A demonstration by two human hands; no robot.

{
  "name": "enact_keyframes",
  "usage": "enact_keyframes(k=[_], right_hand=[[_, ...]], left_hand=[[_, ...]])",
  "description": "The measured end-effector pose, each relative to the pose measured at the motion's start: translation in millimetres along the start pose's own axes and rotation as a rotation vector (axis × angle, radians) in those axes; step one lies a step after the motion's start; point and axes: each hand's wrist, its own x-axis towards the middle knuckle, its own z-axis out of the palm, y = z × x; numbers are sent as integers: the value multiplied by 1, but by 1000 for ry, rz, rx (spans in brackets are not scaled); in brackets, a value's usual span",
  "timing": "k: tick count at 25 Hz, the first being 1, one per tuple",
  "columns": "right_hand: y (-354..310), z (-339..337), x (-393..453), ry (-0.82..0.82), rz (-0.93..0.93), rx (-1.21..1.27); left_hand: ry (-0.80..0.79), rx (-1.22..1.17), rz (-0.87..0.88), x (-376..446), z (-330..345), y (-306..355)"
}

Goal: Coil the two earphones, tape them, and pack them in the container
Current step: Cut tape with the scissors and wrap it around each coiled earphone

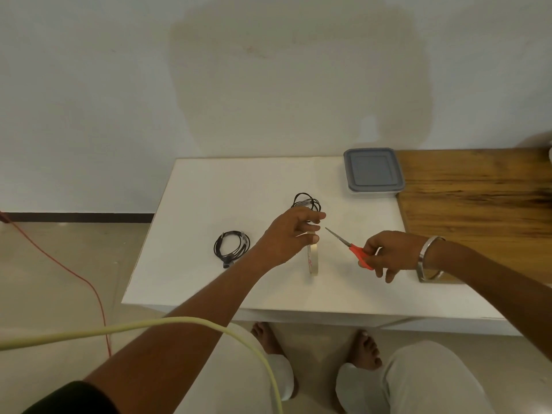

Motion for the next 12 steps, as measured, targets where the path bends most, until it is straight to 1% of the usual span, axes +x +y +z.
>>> enact_keyframes(k=[3, 5, 12], right_hand=[[-6, -6, 1, -73, 76, -41], [-11, -9, 0, -97, 97, -163], [-32, -21, 3, -70, 40, -377]], left_hand=[[1, 24, 37, -1, -1, -1], [-8, 88, 93, -2, 0, -1], [-28, 209, 170, -1, 4, 0]])
